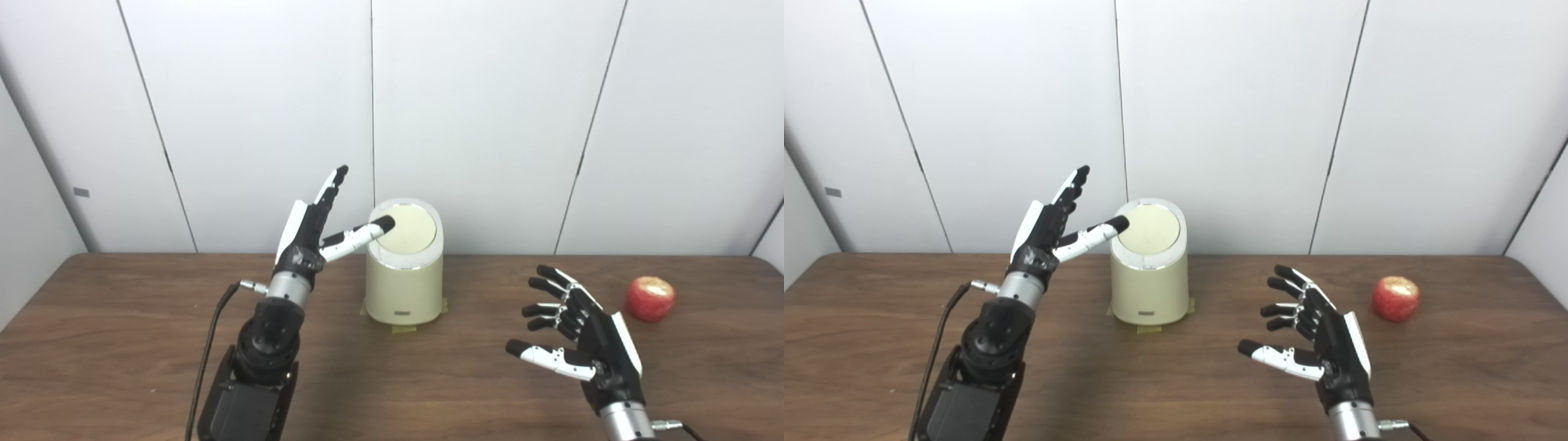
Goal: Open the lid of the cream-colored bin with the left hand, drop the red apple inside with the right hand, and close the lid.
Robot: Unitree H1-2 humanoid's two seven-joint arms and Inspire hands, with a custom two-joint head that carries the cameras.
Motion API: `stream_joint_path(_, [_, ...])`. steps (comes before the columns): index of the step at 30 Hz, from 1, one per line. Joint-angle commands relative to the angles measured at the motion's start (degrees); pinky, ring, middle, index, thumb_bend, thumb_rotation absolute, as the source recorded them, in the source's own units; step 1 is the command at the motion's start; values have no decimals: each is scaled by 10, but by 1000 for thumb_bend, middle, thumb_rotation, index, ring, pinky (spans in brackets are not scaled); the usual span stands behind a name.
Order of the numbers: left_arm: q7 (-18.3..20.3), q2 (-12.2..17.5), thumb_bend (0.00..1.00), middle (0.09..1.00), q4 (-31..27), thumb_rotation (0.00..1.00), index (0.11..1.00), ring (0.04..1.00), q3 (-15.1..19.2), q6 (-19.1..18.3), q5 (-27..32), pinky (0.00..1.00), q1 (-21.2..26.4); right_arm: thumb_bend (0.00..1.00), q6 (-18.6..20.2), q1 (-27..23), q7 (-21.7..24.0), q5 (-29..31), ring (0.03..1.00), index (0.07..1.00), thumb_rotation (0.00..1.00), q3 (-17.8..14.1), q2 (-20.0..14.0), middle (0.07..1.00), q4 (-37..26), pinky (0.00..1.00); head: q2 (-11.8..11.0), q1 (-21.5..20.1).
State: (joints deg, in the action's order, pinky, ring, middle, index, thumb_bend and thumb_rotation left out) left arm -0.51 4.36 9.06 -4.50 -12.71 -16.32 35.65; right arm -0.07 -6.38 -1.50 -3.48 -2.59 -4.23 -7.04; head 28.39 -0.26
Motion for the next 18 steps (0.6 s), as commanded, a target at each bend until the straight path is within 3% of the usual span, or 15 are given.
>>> stream_joint_path(1, [-16, -1, 942, 1000, 13, 507, 1000, 1000, -3, 6, -13, 972, 46, 760, -29, -25, -4, -4, 592, 800, 113, 1, 0, 777, -10, 503, 0, -2])
stream_joint_path(7, [-46, 6, 921, 1000, 82, 452, 1000, 1000, -19, 55, -38, 919, 68, 745, -17, -24, -9, -13, 594, 798, 81, 3, 8, 769, -19, 528, 1, -4])
stream_joint_path(14, [-60, 17, 919, 1000, 124, 452, 1000, 1000, -48, 52, -86, 964, 89, 743, -16, -23, -8, -18, 598, 798, 132, 12, 13, 772, -23, 495, 2, -7])
stream_joint_path(18, [-68, 22, 942, 1000, 150, 390, 1000, 1000, -63, 45, -112, 968, 104, 737, -19, -24, -10, -11, 592, 798, 124, 11, 17, 773, -23, 480, 3, -9])
